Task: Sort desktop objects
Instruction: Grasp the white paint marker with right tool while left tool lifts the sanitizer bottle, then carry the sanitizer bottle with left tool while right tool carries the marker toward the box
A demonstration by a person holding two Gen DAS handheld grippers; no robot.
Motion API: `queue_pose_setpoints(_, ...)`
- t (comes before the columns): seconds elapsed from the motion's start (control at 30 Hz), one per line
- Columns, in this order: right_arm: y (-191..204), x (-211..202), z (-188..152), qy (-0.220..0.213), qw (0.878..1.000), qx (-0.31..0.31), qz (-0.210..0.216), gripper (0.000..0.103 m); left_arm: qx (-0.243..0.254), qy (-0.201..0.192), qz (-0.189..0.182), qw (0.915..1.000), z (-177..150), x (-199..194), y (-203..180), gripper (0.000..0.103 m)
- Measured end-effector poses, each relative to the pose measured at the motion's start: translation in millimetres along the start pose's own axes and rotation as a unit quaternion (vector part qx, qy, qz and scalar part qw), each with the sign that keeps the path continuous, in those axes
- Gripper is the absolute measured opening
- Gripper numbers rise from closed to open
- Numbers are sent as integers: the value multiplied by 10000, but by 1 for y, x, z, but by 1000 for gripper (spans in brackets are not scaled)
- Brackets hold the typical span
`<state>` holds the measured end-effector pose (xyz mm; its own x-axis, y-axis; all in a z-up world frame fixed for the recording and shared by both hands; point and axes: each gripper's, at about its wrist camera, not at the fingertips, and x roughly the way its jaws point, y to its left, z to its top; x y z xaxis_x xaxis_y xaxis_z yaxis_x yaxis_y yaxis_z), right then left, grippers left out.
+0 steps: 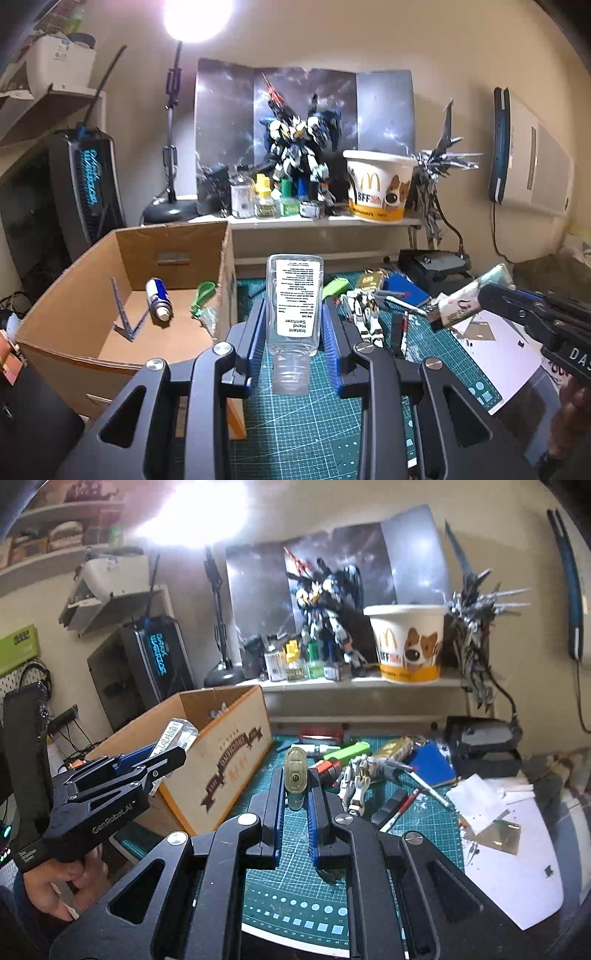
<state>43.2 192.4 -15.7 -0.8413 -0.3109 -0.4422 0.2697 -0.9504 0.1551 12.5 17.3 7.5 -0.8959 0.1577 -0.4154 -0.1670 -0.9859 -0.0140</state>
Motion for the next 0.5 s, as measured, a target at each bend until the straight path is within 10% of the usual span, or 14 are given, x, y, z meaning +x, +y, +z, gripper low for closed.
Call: queue_pose_setpoints(0.5,9,-17,0,-30,9999,-21,126,10,52,-31,141,9999,-3,-17,4,29)
